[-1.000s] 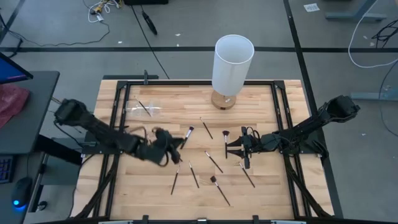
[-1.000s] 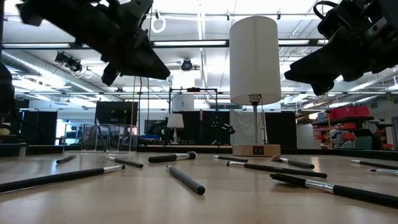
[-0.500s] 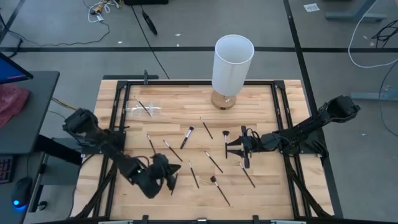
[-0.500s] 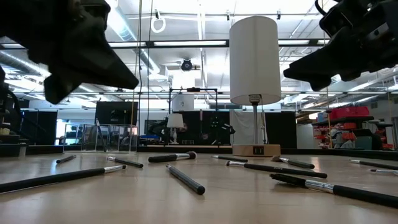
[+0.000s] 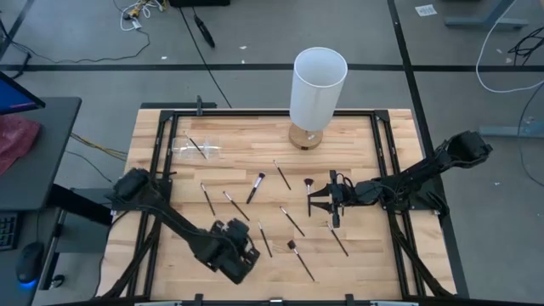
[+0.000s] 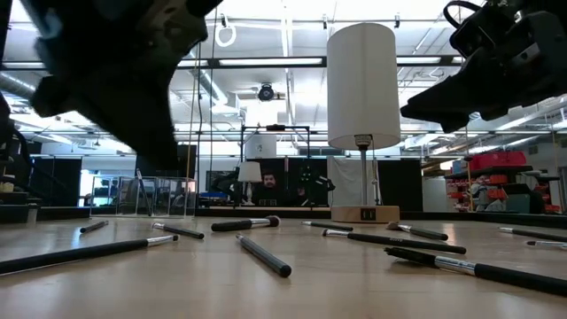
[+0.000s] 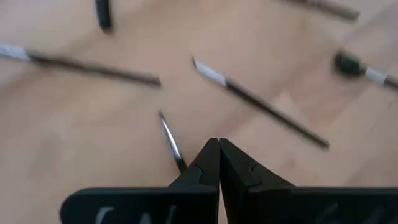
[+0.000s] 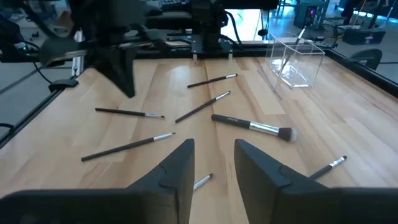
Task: Put items in baskets/containers
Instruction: Put the black eyeshadow brush into the transparent organizer
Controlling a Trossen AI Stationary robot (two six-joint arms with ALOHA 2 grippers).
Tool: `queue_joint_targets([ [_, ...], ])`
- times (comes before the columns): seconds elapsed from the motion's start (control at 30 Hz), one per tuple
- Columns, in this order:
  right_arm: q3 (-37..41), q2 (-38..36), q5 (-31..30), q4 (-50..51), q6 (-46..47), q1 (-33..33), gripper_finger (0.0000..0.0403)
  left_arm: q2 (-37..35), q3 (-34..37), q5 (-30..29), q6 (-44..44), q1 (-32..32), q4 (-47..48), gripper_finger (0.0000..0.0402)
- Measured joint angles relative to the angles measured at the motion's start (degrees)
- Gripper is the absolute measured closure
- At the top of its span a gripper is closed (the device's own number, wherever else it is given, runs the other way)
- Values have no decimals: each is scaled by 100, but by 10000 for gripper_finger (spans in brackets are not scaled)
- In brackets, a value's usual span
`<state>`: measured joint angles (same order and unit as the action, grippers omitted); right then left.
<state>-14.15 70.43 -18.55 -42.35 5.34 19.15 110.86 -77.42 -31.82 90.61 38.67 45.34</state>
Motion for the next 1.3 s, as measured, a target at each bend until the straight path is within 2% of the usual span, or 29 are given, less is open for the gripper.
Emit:
queue_joint_targets([
  [0.17,2,1,0,103,5,-1,288,355,-416,211,1085,304,852,401],
  [0.27,2,0,0,117,1,-1,288,357,-455,-86,1730,593,1109,395],
  [0.33,2,2,0,131,-2,-1,288,360,-453,-368,2001,777,1259,378],
  [0.5,2,1,-2,138,-130,-1,288,360,-329,-724,2246,987,1047,294],
  [0.67,2,2,-1,137,-102,-1,288,355,6,-833,1366,962,294,198],
  [0.77,2,0,-2,145,-85,-1,288,355,120,-1079,1272,929,227,173],
  [0.93,2,0,-2,173,-3,-1,288,355,254,-1656,1207,889,244,179],
  [1.3,2,1,-1,228,161,-1,288,369,746,-1738,1167,864,-313,217],
])
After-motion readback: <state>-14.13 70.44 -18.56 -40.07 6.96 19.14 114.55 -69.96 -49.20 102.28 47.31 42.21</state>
